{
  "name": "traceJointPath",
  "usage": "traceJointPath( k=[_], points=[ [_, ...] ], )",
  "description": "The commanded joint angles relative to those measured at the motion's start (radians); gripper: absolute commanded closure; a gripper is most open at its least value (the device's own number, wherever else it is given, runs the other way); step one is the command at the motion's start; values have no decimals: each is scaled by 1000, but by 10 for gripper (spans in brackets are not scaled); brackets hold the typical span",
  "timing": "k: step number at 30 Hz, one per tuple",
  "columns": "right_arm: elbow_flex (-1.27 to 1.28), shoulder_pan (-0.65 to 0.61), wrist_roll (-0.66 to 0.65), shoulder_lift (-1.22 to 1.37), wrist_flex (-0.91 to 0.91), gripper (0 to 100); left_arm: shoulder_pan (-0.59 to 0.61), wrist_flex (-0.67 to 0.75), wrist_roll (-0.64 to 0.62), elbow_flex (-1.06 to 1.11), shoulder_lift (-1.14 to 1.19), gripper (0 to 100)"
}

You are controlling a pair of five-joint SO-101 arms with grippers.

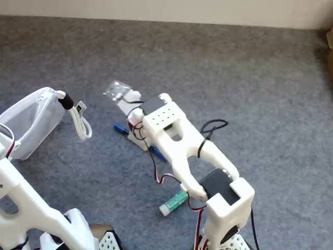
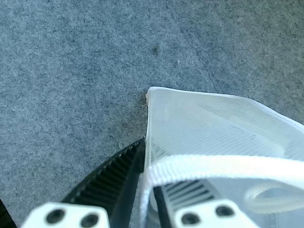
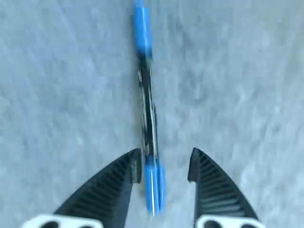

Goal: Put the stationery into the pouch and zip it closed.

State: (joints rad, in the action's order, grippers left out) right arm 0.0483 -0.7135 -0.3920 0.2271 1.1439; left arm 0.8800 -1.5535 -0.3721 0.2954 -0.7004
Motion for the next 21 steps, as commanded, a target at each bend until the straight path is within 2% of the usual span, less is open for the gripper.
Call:
traceJointPath(
  k=[1, 4, 9, 21],
  points=[
    [-27, -31, 0, -19, -119, 843, 13, 20, -9, -8, -4, 994],
    [4, -50, 25, -18, -208, 843, 13, 20, -9, -8, -4, 994],
    [68, -90, 176, -18, -325, 843, 13, 20, -9, -8, -4, 994],
    [168, -105, 181, -16, -518, 843, 13, 15, -9, -8, -4, 994]
  ],
)
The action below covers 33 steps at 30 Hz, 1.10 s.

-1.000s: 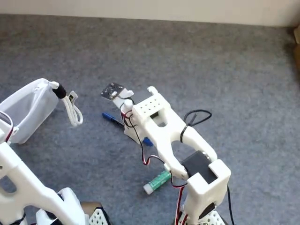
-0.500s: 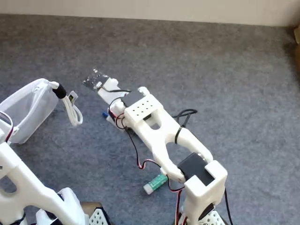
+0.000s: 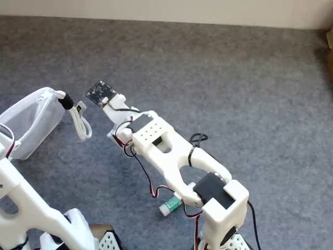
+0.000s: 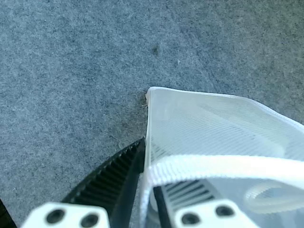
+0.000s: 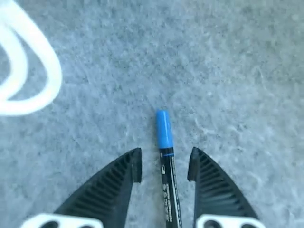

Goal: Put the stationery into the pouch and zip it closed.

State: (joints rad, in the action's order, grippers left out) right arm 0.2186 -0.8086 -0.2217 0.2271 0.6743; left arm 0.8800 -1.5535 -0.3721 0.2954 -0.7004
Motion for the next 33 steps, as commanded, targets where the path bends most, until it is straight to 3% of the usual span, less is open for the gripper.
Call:
traceJointPath(
  k=[1, 15, 20, 23, 28, 33],
  points=[
    [2, -10, 11, -16, -56, 843, 13, 15, -9, -8, -4, 994],
    [-42, 7, 9, 165, -45, 861, 13, 14, -9, -8, -4, 994],
    [-145, 7, 9, 168, 163, 997, 13, 14, -8, -8, -4, 994],
    [-194, 5, -3, 170, 278, 990, 13, 14, -8, -8, -4, 994],
    [-208, 5, -173, 170, 381, 990, 13, 14, -8, -8, -4, 994],
    [-214, 8, -189, 163, 444, 990, 13, 14, -8, -8, -4, 994]
  ],
)
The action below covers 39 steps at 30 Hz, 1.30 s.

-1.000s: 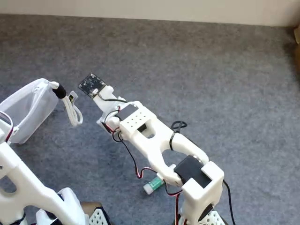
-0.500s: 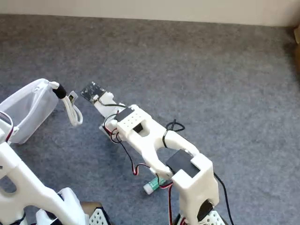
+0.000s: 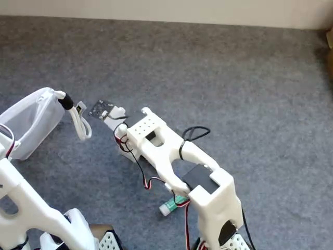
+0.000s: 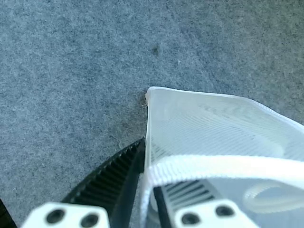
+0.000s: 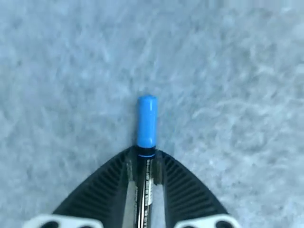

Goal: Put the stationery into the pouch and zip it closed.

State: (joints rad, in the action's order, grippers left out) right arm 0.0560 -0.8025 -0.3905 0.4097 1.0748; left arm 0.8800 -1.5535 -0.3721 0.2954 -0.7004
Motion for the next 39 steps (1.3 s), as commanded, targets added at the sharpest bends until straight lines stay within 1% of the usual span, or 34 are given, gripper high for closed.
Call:
traceJointPath(
  k=[1, 7, 12, 15, 22, 29, 34, 39],
  points=[
    [-51, 4, -20, -22, 54, 990, 13, 14, -8, -8, -4, 994],
    [-87, 4, -18, -24, 71, 990, 13, 14, -8, -8, -4, 994],
    [-150, 1, -18, -76, 183, 991, 13, 12, -8, -8, -10, 994],
    [-159, 5, -18, -122, 205, 991, 10, 12, -8, -10, -10, 994],
    [-157, 36, -18, -211, 211, 991, -114, 12, -8, -15, -10, 994],
    [-157, 97, -18, -326, 203, 991, -176, 11, -6, -16, -12, 994],
    [-165, 150, -17, -340, 202, 991, -249, -14, -6, -19, -12, 994],
    [-165, 157, -17, -343, 211, 991, -323, -17, -5, -12, -12, 994]
  ],
)
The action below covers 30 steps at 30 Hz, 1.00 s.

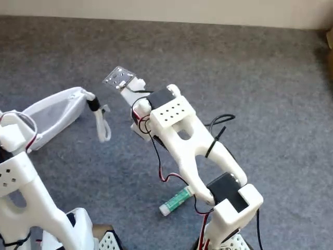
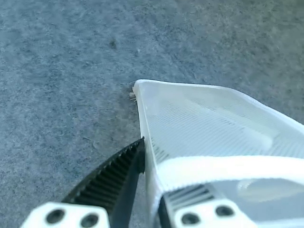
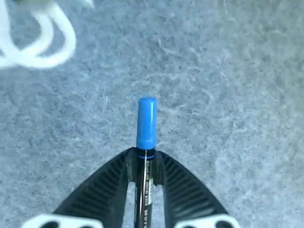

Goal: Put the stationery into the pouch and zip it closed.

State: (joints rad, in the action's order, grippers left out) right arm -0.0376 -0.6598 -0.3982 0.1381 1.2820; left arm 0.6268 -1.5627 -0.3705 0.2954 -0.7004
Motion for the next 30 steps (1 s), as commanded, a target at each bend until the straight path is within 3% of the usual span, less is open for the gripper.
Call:
traceJointPath(
  k=[1, 11, 20, 30],
  points=[
    [-71, 15, -9, -74, 4, 991, -76, -8, -6, -12, -12, 994],
    [-35, 8, -8, -354, 47, 991, -73, -8, -5, -8, -12, 994],
    [-8, -130, 173, -568, 42, 991, -71, -8, -5, -2, -12, 994],
    [-8, -272, 310, -676, -217, 991, -74, 2, -5, 18, -12, 994]
  ],
)
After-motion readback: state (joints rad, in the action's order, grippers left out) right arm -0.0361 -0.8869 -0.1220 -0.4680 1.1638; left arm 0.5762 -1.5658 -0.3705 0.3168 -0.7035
